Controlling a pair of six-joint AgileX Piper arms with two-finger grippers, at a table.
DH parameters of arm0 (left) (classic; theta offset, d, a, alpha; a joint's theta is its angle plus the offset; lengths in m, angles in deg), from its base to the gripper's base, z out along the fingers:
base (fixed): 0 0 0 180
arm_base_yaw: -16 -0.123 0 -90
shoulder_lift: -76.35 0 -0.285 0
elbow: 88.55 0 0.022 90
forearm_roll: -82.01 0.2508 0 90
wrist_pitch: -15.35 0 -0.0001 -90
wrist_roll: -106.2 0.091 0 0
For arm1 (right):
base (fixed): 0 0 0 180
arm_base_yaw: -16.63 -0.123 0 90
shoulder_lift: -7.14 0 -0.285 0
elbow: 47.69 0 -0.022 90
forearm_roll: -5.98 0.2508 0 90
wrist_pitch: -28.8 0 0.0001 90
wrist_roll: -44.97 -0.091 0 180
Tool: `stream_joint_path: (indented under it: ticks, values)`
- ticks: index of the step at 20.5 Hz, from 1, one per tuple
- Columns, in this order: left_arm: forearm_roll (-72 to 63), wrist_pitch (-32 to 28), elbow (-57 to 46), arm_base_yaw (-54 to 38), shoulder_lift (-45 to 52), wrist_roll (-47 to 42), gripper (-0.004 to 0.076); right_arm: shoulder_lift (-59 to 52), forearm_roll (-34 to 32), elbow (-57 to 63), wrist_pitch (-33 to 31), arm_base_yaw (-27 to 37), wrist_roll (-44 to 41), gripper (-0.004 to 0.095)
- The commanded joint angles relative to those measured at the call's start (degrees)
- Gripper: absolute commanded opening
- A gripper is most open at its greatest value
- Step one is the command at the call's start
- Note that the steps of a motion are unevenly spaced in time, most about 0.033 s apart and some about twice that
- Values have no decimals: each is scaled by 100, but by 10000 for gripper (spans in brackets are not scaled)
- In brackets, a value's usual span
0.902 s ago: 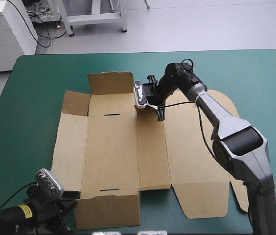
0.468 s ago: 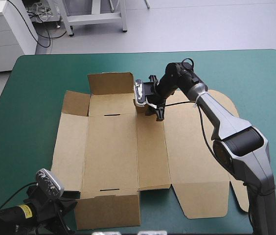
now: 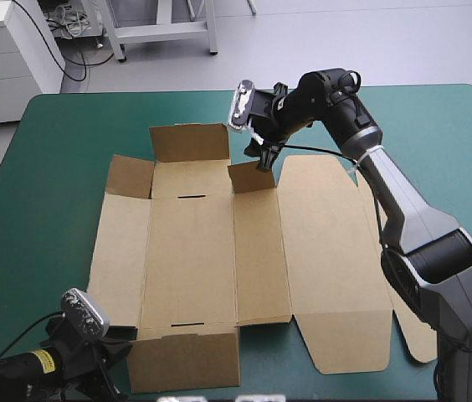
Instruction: Fold the box
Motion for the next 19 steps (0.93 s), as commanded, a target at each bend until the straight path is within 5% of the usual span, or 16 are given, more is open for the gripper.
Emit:
stream_joint_path:
  ticks: [1,8,15,19]
  values:
    - [-204,-298,143,17,-27,-39,-8,-598,-514,-275,107,9,-1078,479]
    - [302,-1069,946,17,-89,-764,-8,-863,-2737,-263,97,91,-3811,224]
    - [2382,-754,2281,17,-1098,-2482,-8,-1018,-2648,-70,97,891,-4486,-10]
    - [2779,-347,3150,17,-2071,-2608,-8,-1518,-2451,678,97,1529,-4486,-22]
